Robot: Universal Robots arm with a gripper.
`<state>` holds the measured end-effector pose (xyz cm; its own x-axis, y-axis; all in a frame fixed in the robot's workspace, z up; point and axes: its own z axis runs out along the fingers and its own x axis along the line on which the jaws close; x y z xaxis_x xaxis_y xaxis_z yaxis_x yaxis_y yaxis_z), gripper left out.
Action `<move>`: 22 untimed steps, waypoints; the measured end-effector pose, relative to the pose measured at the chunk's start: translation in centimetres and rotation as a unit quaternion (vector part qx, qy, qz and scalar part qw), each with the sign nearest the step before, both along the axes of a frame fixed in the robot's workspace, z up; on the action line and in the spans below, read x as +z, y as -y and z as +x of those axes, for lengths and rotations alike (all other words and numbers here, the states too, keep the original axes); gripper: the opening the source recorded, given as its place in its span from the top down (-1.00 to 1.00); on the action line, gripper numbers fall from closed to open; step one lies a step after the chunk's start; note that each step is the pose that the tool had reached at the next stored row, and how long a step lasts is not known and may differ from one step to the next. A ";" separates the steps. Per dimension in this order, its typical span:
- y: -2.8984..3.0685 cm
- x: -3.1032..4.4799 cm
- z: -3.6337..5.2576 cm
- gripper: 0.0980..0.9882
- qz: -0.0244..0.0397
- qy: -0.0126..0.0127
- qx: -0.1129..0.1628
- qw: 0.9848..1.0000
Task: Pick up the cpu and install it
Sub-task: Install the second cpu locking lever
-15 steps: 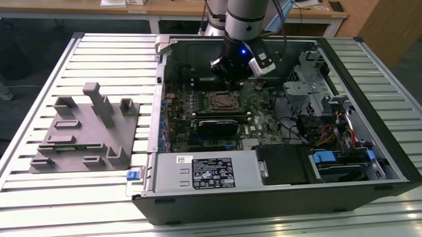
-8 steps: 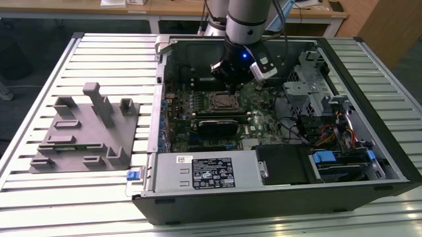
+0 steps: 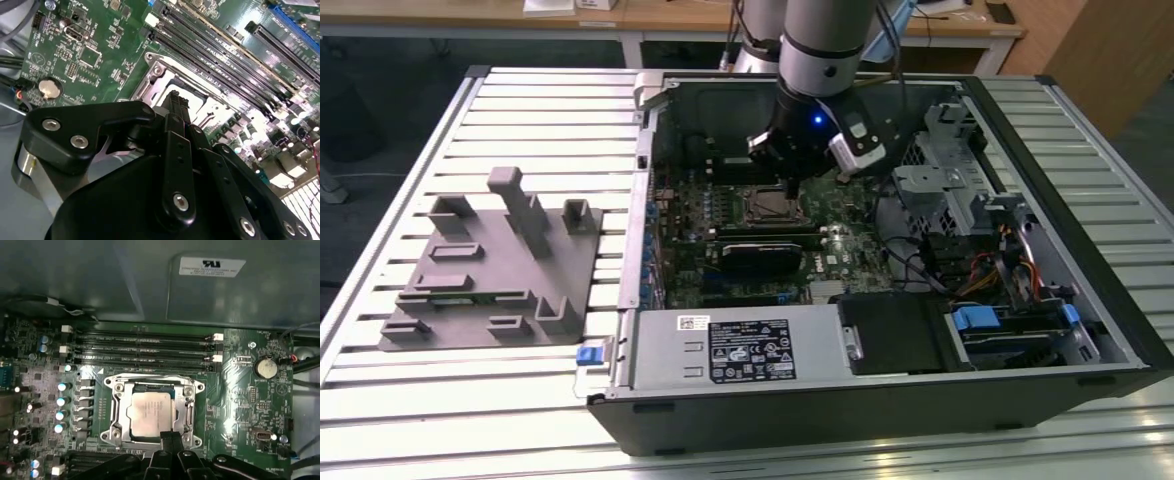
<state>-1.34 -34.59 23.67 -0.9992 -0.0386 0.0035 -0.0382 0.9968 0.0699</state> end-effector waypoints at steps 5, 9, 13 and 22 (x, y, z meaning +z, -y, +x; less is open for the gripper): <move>0.02 0.44 0.01 0.98 0.000 -0.001 0.000 1.000; 0.33 0.45 0.01 0.98 0.000 -0.002 0.000 1.000; 0.92 0.45 0.01 0.98 0.000 -0.002 0.000 1.000; 2.56 0.45 0.32 0.98 0.005 -0.011 0.000 1.000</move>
<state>-1.02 -37.15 24.11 -0.9989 -0.0389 0.0248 -0.0368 0.9960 0.0812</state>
